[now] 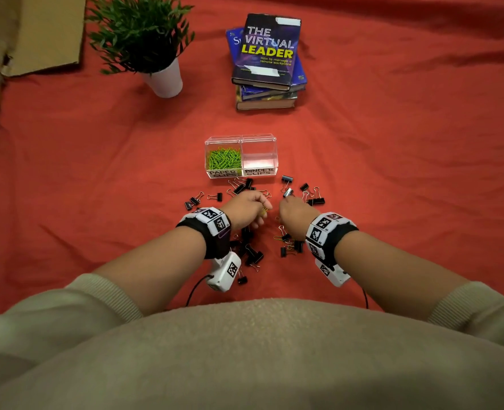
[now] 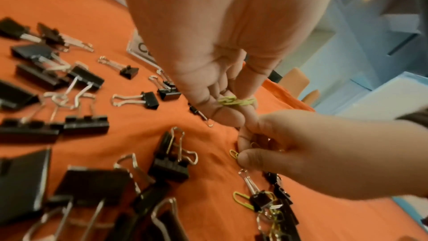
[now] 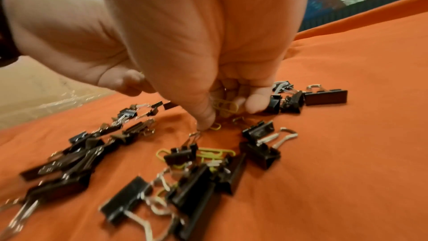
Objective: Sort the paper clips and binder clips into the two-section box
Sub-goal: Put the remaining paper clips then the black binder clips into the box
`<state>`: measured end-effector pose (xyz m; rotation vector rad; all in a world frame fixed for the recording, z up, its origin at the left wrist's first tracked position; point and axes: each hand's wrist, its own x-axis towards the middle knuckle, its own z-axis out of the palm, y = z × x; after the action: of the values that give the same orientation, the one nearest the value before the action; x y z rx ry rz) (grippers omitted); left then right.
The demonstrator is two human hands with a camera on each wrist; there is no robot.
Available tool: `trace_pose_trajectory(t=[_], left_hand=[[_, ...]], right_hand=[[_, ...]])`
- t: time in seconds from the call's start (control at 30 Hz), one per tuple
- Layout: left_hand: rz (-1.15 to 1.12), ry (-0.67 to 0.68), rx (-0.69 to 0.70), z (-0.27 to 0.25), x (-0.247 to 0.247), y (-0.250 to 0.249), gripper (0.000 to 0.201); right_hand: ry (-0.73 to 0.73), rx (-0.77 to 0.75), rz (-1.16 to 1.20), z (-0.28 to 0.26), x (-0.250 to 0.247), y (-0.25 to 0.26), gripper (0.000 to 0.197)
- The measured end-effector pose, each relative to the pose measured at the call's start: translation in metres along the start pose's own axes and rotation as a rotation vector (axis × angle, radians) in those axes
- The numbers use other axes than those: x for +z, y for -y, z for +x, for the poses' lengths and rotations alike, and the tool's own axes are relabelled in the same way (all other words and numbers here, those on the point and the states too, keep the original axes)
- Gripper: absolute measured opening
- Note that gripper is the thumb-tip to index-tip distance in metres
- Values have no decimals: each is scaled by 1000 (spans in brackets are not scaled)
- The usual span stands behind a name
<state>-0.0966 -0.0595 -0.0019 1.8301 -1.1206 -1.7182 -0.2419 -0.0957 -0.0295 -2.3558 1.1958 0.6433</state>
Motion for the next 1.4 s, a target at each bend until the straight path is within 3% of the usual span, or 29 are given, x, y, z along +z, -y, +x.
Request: trace_pose_trajectory(t=[0.13,0.23,0.3,0.4,0.53,0.63,0.73,0.9,1.1,1.3,1.4], left_hand=[[-13,-15,-72,2,5,3,26],[240,-58,-31,6,12,9,27],[475,-52,22,5,19,12,27],[701,-28,121,2,28,15,11],[934,48,296,3,39,12,34],[1066,108,347,5,43,12,35],[1132,92,354,7,45,14,28],[1149,24,341,10,36,21,26],[1016,-110,304,7,19,25,20],[1118,-67,339,8,38,26,19],[1112,-103,323,10,39,27,23]], right_hand=[[-51,-40,26,-8,4,4,38],[-42,-19,184,-8,5,3,34],[-41,31,380,-9,4,-3,27],[-140,86,677,-15,-3,-18,20],[-85,206,1113,-24,-18,-43,24],[-29,282,1362,-31,-22,-50,24],[6,247,1097,-34,-12,-49,21],[59,36,512,-38,7,-45,9],[-14,65,448,-42,10,-62,15],[-99,-34,329,-39,13,-44,14],[-86,5,196,-35,18,-34,22]])
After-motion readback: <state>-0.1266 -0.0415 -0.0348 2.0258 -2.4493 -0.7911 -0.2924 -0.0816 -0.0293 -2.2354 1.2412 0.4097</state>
